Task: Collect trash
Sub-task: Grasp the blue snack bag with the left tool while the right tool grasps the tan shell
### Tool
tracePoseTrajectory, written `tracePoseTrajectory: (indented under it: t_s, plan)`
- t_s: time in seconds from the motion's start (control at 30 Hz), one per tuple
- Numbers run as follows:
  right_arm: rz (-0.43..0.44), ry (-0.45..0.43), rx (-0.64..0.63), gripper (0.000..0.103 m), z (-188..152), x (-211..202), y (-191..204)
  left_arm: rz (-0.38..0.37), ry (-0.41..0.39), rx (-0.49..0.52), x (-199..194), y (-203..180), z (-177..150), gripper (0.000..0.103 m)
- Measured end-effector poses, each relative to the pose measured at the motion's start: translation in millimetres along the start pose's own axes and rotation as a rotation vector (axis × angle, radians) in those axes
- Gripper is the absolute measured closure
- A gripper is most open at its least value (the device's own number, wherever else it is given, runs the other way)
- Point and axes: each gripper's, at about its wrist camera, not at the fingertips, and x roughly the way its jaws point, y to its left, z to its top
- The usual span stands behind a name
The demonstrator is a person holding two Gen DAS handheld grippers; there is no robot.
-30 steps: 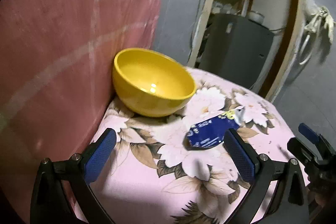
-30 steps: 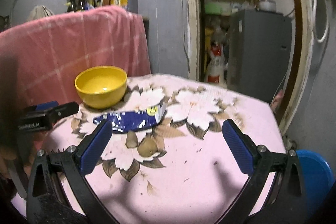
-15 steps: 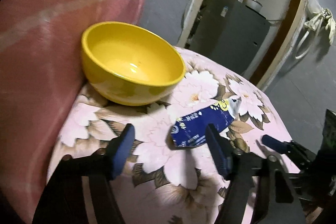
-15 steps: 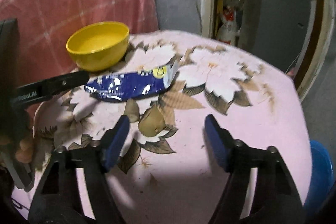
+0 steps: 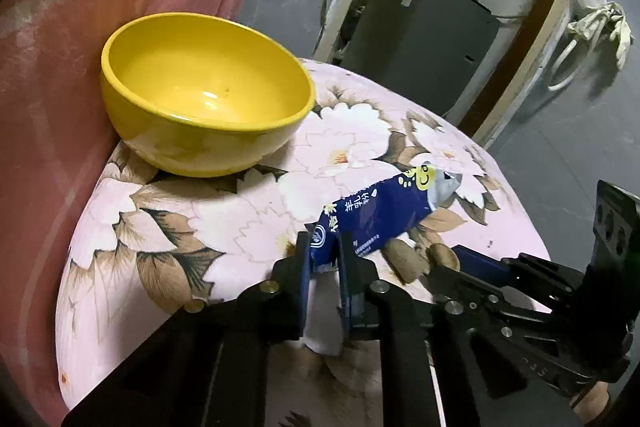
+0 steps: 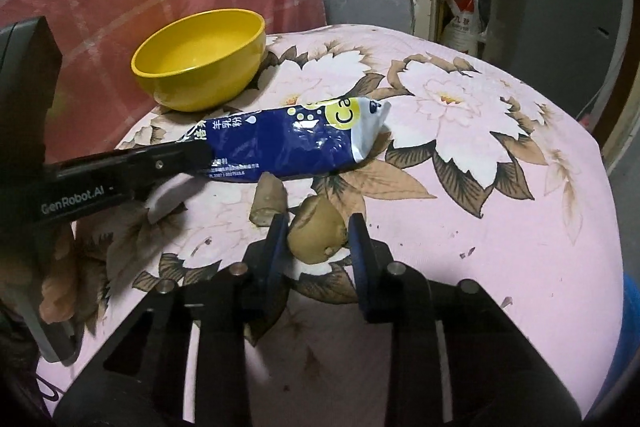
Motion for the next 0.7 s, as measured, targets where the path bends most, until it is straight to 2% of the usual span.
tracePoseTrajectory:
  t_s: [0.4,0.57,0.7]
  plan:
    - [0.015,-0.119,0.028,0.065,-20.2,-45.8,-6.1,0.045,-0.129,0.016,-40.1,-29.7,-14.7,0.100]
    - [-0.004,-0.209,0.025,0.065,-27.6,-74.9,-7.1,0.056,-0.208,0.057,-55.3,-51.4,-19.5,0.101]
    - [-0.033,-0.316,0.023,0.065,-30.8,-107.0,-9.5,0.041,-0.284,0.087,-71.4,-72.5,-19.3,0.101]
